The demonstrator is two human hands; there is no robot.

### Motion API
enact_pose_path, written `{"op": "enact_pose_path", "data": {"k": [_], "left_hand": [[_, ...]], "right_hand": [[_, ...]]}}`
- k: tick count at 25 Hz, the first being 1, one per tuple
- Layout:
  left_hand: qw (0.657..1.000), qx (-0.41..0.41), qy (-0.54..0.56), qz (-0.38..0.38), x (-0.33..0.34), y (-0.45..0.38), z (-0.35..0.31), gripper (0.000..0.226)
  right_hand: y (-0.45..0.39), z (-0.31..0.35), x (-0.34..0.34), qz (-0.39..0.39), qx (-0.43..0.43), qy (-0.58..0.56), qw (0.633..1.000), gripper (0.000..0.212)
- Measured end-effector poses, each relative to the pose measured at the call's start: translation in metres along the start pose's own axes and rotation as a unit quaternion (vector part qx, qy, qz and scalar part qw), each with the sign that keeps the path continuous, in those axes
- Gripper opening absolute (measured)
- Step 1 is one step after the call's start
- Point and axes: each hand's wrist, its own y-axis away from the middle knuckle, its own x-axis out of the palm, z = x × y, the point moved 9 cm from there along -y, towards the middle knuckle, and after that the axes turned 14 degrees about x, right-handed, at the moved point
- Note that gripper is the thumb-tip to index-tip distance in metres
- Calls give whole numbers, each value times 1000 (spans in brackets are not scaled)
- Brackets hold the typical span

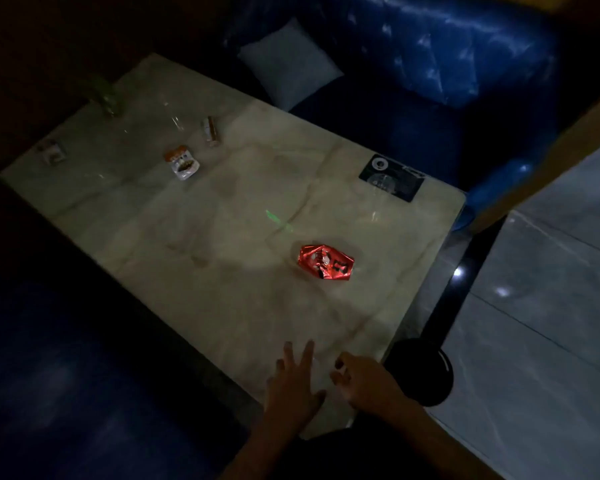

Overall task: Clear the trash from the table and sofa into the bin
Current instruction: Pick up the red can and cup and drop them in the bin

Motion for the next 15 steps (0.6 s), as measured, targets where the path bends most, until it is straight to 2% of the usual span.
{"op": "enact_pose_path", "data": {"k": [4,7,9,11,12,14,15], "left_hand": [[999,1,-45,23,2,-3,0,74],[999,-19,12,27,2,0,3,75],[991,-64,117,2,3,4,18,75],[947,-128,292,-33,6,14,34,60],[914,-147,374,-48,7,19,37,42],[875,-166,450,-62,5,30,42,8],[868,-165,465,-63,4,35,40,7]], "right_hand": [[3,-3,19,33,6,38,999,39],[2,-8,26,44,2,25,999,50],[3,-9,24,38,-7,-14,999,63],[2,-7,21,35,-23,-55,998,78],[1,-6,21,42,-31,-61,997,84],[4,1,28,75,-47,-53,995,94],[6,5,33,90,-55,-43,993,98]]}}
